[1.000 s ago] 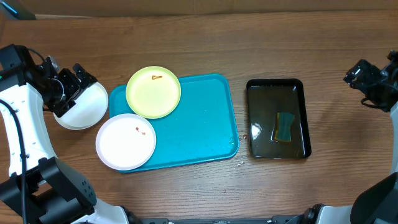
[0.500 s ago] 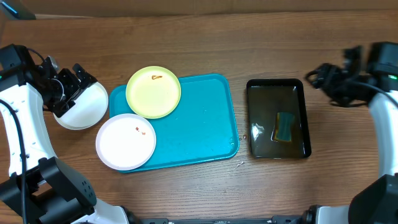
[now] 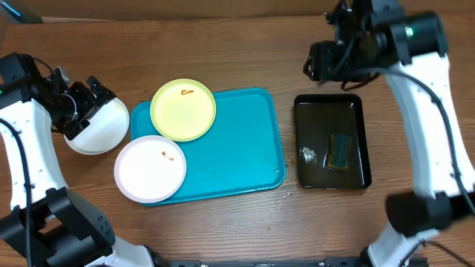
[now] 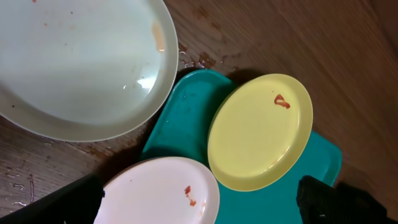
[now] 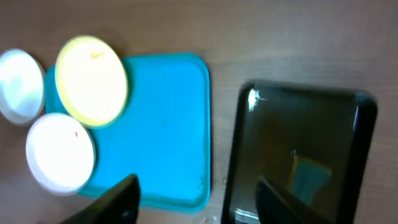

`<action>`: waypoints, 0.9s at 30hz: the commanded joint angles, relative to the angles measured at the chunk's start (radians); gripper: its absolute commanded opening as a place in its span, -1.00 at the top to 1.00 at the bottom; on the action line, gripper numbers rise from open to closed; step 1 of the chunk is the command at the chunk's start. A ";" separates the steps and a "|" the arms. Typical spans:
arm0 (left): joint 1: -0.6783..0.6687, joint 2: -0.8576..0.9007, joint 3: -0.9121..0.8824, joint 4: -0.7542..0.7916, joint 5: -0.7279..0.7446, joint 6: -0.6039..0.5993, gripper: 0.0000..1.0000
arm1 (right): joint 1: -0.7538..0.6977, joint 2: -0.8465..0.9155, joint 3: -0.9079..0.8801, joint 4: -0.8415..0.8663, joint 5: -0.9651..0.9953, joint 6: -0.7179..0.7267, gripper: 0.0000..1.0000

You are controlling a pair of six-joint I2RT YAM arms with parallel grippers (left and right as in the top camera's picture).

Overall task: Clean dirty plates on tray and stack at the side
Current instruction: 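Raise the right gripper and swing it over the blue tray, then lower the right gripper to the blue tray's top right edge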

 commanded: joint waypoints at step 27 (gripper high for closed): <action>0.000 -0.014 0.017 -0.002 -0.002 0.023 -1.00 | 0.243 0.562 0.082 0.486 0.134 -0.201 0.15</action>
